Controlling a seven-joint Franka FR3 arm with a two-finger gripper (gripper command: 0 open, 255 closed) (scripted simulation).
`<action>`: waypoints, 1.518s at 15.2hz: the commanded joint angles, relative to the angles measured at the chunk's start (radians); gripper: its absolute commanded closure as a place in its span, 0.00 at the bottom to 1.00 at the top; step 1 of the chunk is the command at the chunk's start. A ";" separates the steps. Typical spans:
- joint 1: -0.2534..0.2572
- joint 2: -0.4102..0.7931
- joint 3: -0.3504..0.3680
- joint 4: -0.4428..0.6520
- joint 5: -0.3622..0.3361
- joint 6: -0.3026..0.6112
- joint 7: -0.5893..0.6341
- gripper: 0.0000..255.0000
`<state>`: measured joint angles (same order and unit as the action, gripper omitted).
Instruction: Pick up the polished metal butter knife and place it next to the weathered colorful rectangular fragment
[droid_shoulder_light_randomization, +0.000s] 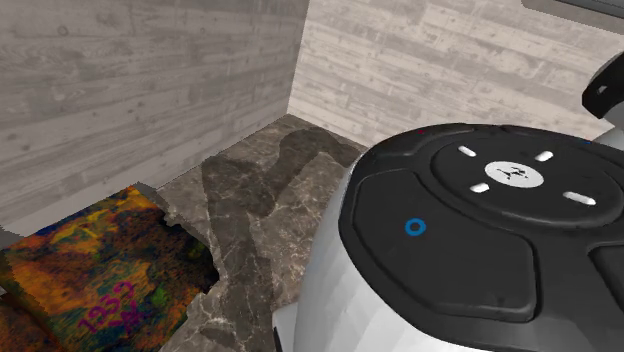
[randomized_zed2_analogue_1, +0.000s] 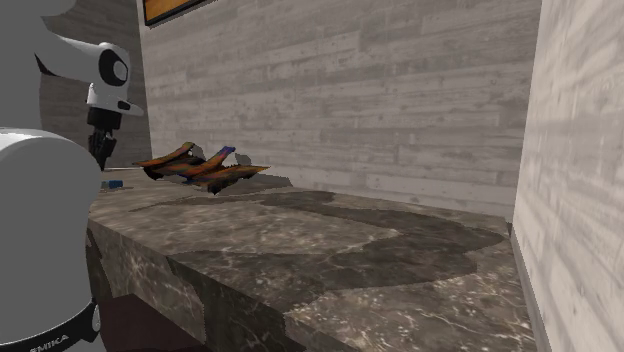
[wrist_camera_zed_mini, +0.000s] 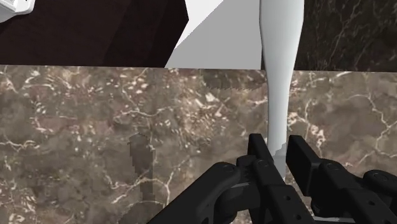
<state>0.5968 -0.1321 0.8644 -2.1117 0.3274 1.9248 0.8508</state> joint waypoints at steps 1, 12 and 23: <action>0.002 0.008 0.006 -0.021 -0.002 0.029 0.001 1.00; 0.005 0.104 0.034 -0.108 -0.056 0.190 0.025 1.00; 0.011 0.174 0.040 -0.146 -0.107 0.279 0.052 1.00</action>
<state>0.6079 0.0413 0.9046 -2.2580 0.2212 2.2035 0.9027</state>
